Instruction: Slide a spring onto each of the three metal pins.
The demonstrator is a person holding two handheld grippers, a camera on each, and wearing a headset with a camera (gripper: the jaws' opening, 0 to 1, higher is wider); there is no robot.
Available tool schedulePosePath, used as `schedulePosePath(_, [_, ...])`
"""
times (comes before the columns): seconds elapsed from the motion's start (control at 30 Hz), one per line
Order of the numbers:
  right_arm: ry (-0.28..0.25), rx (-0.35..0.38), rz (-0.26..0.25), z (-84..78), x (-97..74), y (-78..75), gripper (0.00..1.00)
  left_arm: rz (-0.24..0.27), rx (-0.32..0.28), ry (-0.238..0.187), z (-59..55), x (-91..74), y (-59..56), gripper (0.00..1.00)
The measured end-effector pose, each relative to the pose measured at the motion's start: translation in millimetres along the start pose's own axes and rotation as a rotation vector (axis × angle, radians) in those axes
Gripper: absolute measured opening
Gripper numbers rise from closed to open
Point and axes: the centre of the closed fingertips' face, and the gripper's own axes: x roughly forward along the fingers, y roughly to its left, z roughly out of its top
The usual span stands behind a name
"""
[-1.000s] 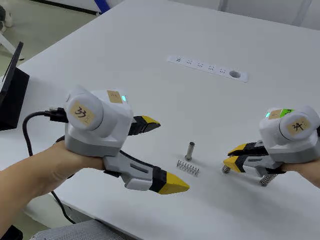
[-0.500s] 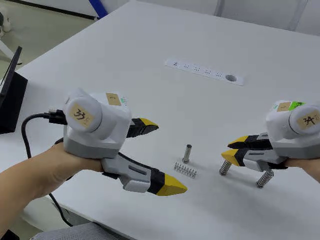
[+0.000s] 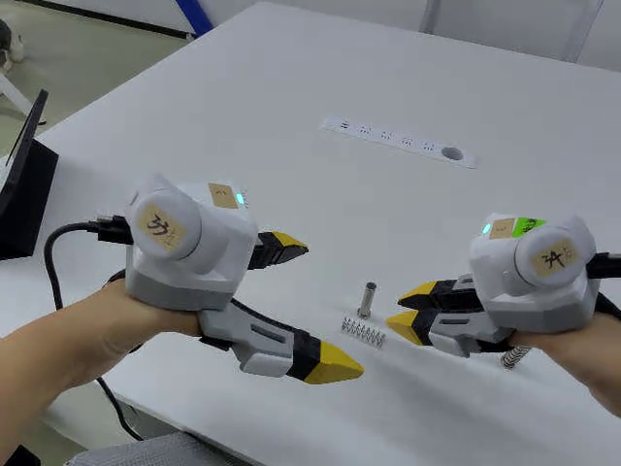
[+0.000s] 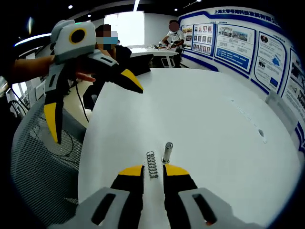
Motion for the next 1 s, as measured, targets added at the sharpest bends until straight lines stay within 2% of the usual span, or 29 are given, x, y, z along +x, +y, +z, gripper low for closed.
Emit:
schedulePosePath(0.3, [0.054,-0.013,0.007,-13.1,18.6,3.3,0.16,0.0,-0.013,0.008,-6.5,-1.1,1.3,0.9])
schedulePosePath(0.6, [0.076,0.02,-0.001,-20.9,31.6,0.2,0.16,-0.001,-0.027,0.008,-10.3,-1.6,1.8,0.9])
schedulePosePath(0.77, [0.098,0.022,-0.001,-26.9,37.1,2.4,0.16,0.001,-0.026,0.011,-11.2,-2.4,2.9,0.89])
schedulePosePath(1.0, [0.125,0.035,-0.012,-33.5,41.5,-1.9,0.16,0.004,-0.031,0.01,-11.9,-3.1,5.0,0.89])
